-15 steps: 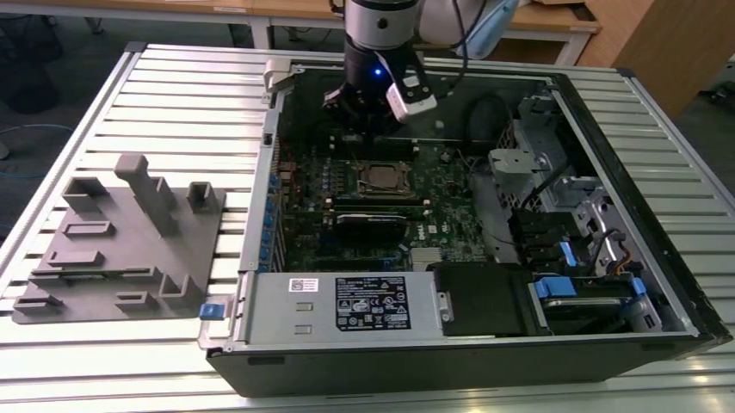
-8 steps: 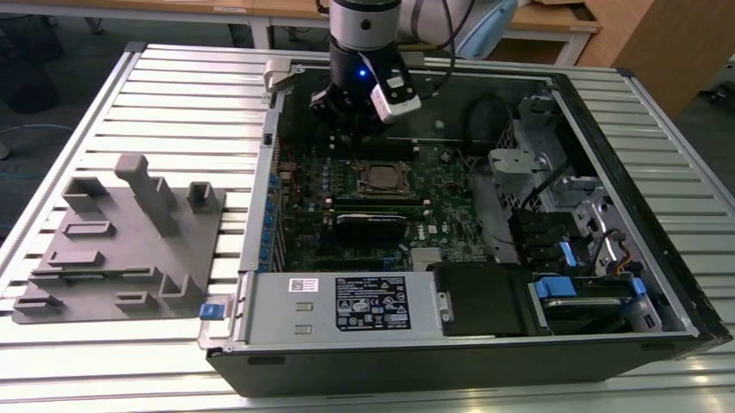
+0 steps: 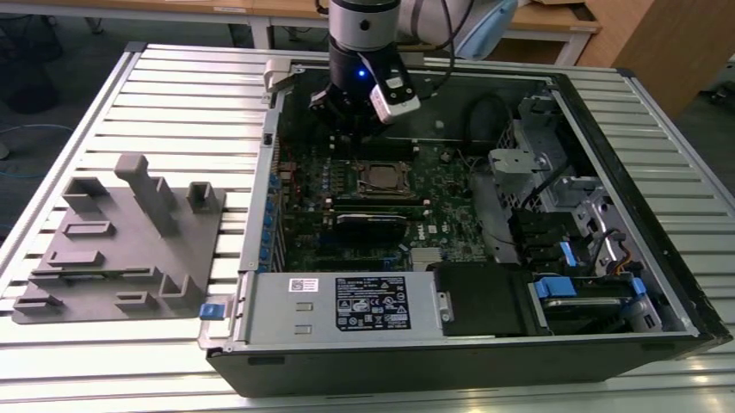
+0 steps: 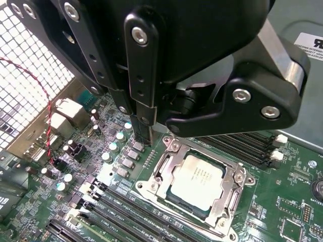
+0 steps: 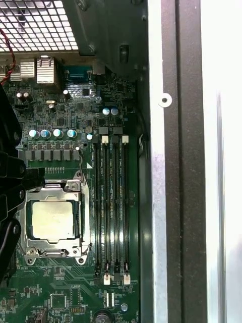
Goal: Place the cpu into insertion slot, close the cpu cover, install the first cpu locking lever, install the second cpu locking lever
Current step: 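Install the first cpu locking lever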
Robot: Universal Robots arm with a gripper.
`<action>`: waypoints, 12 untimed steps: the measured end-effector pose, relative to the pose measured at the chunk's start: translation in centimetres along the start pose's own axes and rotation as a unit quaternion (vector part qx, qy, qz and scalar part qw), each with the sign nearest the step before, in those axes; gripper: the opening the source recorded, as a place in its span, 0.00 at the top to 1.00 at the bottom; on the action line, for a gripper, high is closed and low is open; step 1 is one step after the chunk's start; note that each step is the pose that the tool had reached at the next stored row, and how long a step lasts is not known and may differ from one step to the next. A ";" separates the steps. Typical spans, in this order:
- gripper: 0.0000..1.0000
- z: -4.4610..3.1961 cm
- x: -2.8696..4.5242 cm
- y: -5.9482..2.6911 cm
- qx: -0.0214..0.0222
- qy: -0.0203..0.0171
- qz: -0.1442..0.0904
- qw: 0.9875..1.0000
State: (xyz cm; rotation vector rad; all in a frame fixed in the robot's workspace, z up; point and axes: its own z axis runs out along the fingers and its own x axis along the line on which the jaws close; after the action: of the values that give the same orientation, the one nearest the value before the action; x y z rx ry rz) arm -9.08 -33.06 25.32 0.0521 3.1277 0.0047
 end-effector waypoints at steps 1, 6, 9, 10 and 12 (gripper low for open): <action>0.89 0.00 0.00 0.00 0.000 0.000 0.000 1.000; 0.89 0.00 0.02 0.00 0.000 0.000 0.000 1.000; 0.89 0.00 0.02 0.00 0.000 0.000 0.000 1.000; 0.89 0.00 0.02 0.00 0.000 0.000 0.000 1.000; 0.89 0.03 0.04 0.00 0.000 0.000 0.000 1.000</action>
State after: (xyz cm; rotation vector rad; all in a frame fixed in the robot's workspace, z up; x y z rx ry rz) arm -9.12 -33.06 25.30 0.0521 3.1277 0.0048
